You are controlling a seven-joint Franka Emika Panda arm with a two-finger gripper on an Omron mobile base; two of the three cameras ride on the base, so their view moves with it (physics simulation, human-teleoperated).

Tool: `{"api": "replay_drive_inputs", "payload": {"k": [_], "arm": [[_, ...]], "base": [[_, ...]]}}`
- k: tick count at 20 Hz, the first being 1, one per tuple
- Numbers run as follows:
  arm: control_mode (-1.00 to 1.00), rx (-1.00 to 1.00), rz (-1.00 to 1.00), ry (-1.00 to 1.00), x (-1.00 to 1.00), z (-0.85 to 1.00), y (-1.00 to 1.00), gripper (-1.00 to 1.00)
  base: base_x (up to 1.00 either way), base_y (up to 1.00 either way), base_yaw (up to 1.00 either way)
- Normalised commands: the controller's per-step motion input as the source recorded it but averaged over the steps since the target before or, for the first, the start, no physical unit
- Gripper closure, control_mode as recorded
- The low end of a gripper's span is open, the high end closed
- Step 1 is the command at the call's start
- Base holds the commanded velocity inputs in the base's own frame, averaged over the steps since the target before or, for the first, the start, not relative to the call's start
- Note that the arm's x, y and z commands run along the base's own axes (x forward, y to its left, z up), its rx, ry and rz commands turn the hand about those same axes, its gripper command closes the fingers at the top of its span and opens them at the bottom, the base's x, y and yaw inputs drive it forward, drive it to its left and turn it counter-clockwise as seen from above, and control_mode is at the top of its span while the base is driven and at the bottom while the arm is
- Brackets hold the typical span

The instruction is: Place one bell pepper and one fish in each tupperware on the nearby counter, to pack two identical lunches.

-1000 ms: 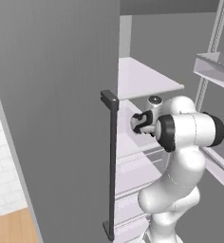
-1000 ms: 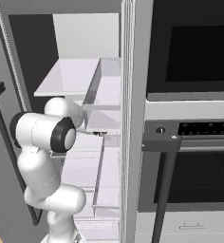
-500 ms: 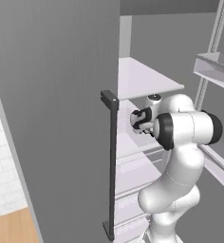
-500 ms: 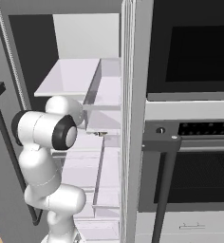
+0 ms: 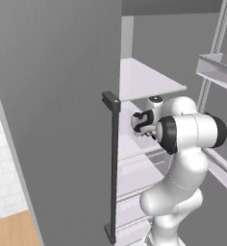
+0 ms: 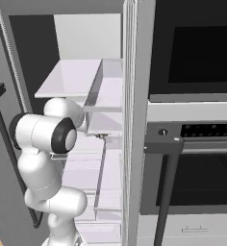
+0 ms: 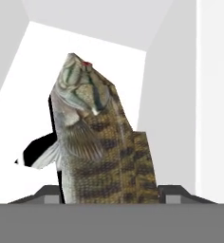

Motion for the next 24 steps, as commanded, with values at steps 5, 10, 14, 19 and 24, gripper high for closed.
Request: {"api": "replay_drive_inputs", "payload": {"k": [5, 10, 14, 19, 24], "arm": [[-1.00, 0.00, -0.10, -0.08, -0.61, -0.15, 0.23, 1.00], [-1.00, 0.00, -0.10, -0.02, -0.38, -0.01, 0.15, 1.00], [-1.00, 0.00, -0.07, 0.00, -0.26, 0.11, 0.00, 1.00], [-1.00, 0.02, -0.10, 0.00, -0.60, 0.20, 0.00, 1.00], [-1.00, 0.02, -0.08, 0.00, -0.57, 0.30, 0.00, 1.00]], "base": [[0.00, 0.00, 0.00], [0.00, 0.00, 0.00], [0.00, 0.00, 0.00], [0.00, 0.00, 0.00], [0.00, 0.00, 0.00]]}}
